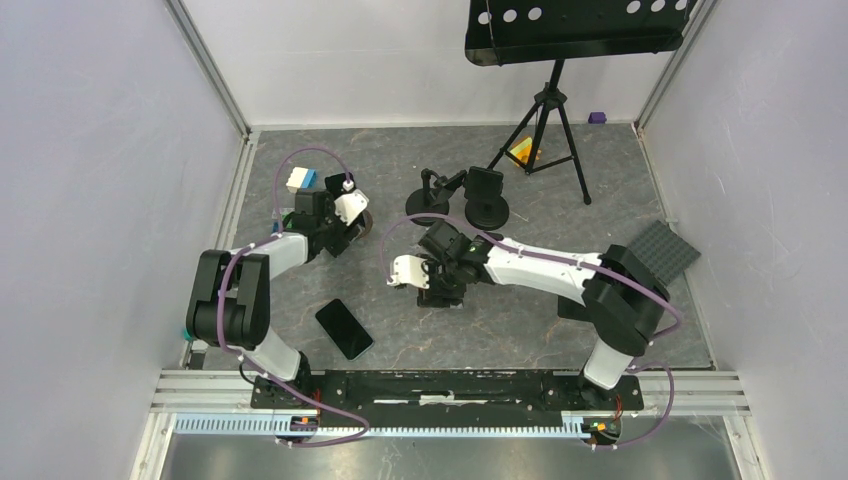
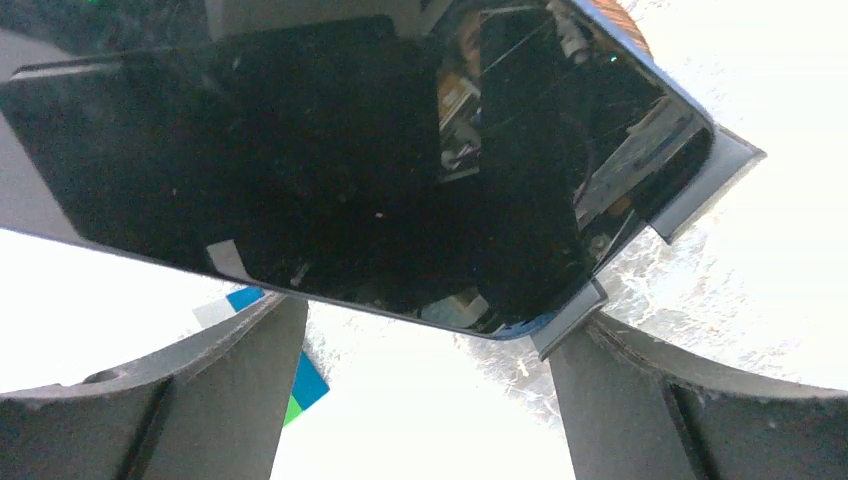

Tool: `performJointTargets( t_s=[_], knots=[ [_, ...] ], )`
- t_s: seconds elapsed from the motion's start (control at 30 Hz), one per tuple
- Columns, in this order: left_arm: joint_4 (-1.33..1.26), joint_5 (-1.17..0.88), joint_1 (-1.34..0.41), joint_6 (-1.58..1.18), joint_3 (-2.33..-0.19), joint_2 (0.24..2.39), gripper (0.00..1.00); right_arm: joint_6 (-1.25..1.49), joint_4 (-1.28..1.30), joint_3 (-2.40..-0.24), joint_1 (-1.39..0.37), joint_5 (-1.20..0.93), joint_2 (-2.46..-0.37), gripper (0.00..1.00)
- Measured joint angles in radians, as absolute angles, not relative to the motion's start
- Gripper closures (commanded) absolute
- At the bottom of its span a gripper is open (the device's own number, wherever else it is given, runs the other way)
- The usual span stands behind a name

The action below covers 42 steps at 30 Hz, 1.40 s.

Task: Place the phone on the phone stand
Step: Adjust the phone stand with the phone at the center of the board, then move the phone stand to the center of the board.

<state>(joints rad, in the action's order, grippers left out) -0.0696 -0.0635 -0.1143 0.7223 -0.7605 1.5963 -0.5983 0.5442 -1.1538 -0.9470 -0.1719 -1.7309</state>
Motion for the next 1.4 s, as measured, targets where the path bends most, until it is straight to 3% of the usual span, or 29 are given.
performJointTargets(
  t_s=[0.23, 0.6, 0.9, 1.2, 1.4],
  knots=[
    [-0.07, -0.044, -0.094, 0.735, -0.76, 1.596, 0.0, -0.636, 0.594, -1.111, -0.942, -0.154, -1.635, 0.3],
    [0.017, -0.063, -0.086, 0.75, -0.7, 1.459, 0.0, -0.679, 0.671, -0.916, -0.814, -0.173, -1.355, 0.29],
    [0.247, -0.109, -0.086, 0.747, -0.662, 1.209, 0.0, -0.612, 0.674, -0.849, -0.51, -0.123, -1.068, 0.27],
    [0.419, -0.198, -0.098, 0.699, -0.649, 1.015, 0.0, -0.476, 0.682, -0.849, -0.043, -0.105, -0.929, 0.27],
    [0.451, -0.239, -0.107, 0.681, -0.629, 0.988, 0.0, -0.469, 0.752, -0.849, 0.262, -0.215, -0.878, 0.27]
  ],
)
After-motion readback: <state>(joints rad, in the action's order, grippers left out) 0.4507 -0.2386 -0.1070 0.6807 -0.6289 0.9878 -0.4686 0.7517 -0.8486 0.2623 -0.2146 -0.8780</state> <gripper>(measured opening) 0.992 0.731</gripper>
